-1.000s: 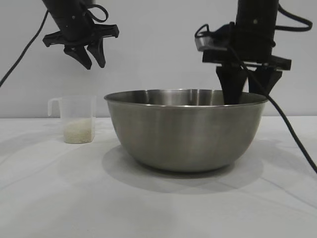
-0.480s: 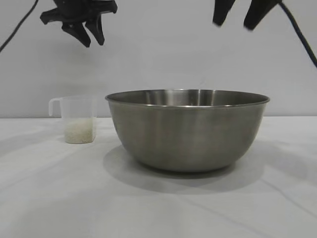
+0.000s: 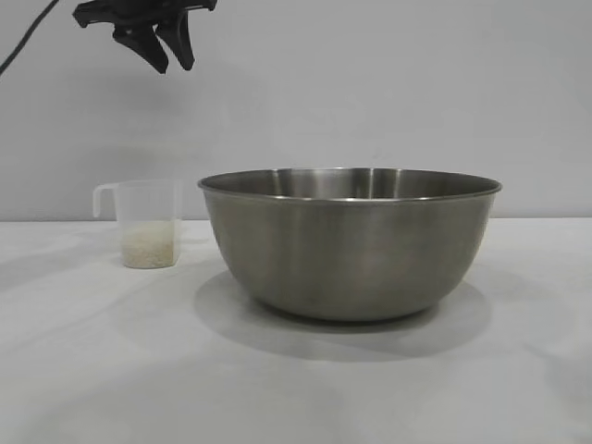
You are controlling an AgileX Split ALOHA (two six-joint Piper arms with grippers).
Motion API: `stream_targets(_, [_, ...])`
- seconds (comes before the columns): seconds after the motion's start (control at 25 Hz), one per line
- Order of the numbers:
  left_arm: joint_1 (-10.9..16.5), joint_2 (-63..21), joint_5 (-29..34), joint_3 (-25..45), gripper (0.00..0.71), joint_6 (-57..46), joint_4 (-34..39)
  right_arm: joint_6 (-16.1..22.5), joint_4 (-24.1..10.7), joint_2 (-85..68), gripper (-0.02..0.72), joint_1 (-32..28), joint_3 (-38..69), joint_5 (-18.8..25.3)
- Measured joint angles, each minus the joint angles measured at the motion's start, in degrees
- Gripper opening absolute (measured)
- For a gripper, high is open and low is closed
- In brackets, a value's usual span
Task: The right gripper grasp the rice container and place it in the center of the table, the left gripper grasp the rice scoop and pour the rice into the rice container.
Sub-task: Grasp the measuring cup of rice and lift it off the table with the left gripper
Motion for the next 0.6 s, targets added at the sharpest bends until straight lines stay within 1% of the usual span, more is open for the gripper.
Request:
stream_targets(0.12, [0.0, -2.2, -4.3, 6.7, 0.214, 0.0, 0.0, 0.2, 1.1, -5.4, 0.476, 0.0, 4.8, 2.3])
stream_targets(0.24, [0.0, -5.5, -10.3, 14.6, 0.214, 0.1, 0.0, 0.2, 2.1, -12.6, 0.476, 0.0, 8.5, 4.5])
stream_targets(0.36, [0.0, -9.5, -17.2, 22.4, 0.214, 0.2, 0.0, 1.8, 1.8, -19.3, 0.476, 0.0, 8.9, 7.0])
stream_targets(0.52, [0.0, -14.0, -26.5, 32.9, 0.214, 0.9, 0.0, 3.2, 1.2, -24.6, 0.476, 0.0, 8.9, 8.8])
stream_targets(0.6, [0.0, -15.8, -31.7, 38.8, 0.214, 1.0, 0.0, 3.6, 0.1, -25.7, 0.476, 0.0, 8.9, 11.9])
